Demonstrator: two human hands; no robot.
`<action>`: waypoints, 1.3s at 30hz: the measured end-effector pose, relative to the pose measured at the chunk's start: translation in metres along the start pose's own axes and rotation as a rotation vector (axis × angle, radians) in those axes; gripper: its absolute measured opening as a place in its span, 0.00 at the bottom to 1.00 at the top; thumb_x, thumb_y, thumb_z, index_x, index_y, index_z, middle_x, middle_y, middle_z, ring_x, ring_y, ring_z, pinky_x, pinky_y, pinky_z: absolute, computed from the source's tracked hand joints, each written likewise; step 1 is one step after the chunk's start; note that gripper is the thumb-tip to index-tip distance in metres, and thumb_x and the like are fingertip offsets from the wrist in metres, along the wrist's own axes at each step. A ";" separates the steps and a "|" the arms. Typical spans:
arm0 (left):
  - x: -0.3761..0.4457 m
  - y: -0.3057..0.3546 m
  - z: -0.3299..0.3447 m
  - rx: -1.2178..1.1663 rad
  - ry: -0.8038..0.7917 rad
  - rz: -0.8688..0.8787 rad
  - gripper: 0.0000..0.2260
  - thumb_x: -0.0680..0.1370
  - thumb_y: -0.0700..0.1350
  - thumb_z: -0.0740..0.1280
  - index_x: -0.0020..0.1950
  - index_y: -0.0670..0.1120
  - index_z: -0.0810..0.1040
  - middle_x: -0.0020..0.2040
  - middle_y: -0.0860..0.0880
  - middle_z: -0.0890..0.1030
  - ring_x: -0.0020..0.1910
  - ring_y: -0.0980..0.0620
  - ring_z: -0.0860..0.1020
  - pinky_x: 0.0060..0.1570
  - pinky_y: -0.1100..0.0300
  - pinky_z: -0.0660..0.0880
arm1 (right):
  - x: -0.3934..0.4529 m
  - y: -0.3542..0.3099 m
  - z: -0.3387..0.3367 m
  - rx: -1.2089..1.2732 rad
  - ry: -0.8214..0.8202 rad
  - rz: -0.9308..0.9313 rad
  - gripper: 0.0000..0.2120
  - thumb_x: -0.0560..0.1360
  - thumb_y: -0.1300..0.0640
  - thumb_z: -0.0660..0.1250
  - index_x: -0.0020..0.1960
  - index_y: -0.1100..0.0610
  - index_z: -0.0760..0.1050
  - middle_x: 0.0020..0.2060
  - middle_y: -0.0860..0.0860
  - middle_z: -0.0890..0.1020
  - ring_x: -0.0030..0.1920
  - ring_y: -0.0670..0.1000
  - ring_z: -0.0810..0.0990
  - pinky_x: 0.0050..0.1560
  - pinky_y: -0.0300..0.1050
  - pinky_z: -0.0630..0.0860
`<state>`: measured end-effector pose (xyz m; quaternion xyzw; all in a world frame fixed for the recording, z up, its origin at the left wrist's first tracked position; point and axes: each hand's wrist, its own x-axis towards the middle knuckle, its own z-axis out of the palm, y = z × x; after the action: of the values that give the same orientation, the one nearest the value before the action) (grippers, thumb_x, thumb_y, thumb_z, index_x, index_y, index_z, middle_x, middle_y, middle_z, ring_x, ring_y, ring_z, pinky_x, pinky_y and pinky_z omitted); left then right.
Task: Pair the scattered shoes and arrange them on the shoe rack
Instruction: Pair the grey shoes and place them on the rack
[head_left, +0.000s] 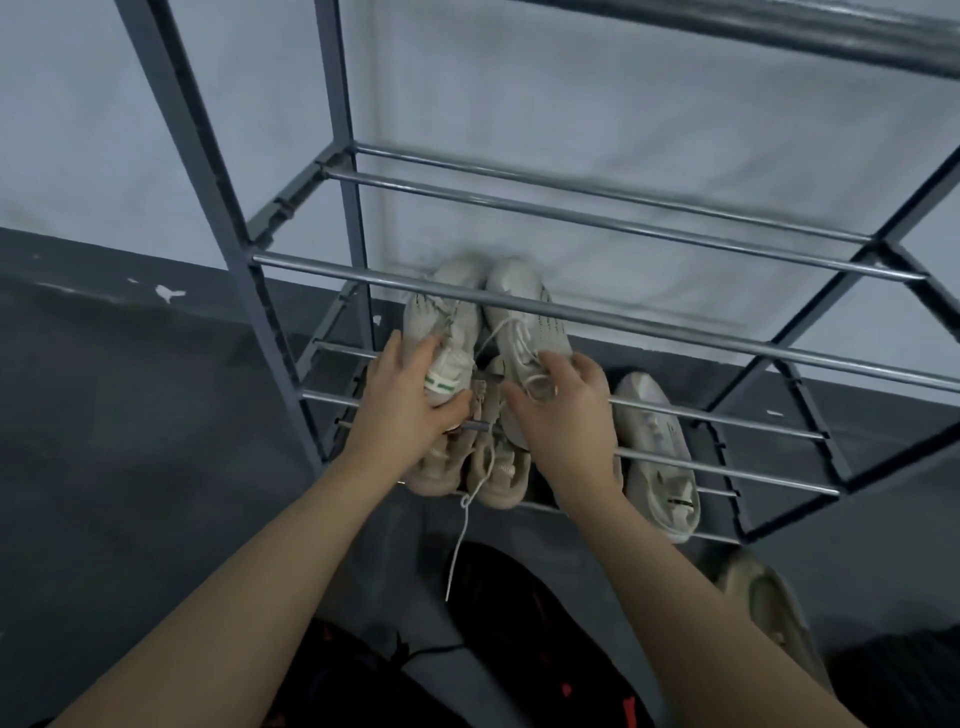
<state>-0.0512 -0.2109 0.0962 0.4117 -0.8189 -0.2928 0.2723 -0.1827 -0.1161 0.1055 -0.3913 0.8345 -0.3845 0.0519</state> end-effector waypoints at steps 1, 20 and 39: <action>0.000 -0.003 -0.001 -0.006 -0.013 0.002 0.32 0.70 0.52 0.72 0.72 0.52 0.64 0.73 0.38 0.61 0.72 0.40 0.58 0.68 0.45 0.62 | -0.002 0.004 0.000 -0.004 -0.014 -0.030 0.27 0.71 0.43 0.68 0.67 0.49 0.68 0.71 0.55 0.63 0.67 0.60 0.67 0.62 0.58 0.70; -0.011 -0.002 0.006 -0.246 0.158 0.109 0.30 0.73 0.49 0.70 0.71 0.58 0.62 0.63 0.51 0.65 0.64 0.50 0.67 0.65 0.46 0.67 | -0.031 0.016 0.014 0.147 0.082 -0.158 0.23 0.74 0.52 0.67 0.68 0.53 0.70 0.72 0.66 0.59 0.74 0.61 0.54 0.69 0.66 0.58; -0.004 -0.016 0.000 -0.104 -0.102 0.103 0.29 0.75 0.49 0.66 0.73 0.58 0.58 0.67 0.44 0.61 0.65 0.45 0.66 0.67 0.46 0.65 | -0.008 0.017 0.021 -0.080 -0.088 -0.243 0.23 0.75 0.43 0.63 0.69 0.45 0.66 0.73 0.64 0.55 0.71 0.67 0.57 0.68 0.63 0.55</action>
<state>-0.0414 -0.2148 0.0841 0.3386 -0.8355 -0.3412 0.2662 -0.1794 -0.1163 0.0778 -0.5076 0.7926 -0.3368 0.0260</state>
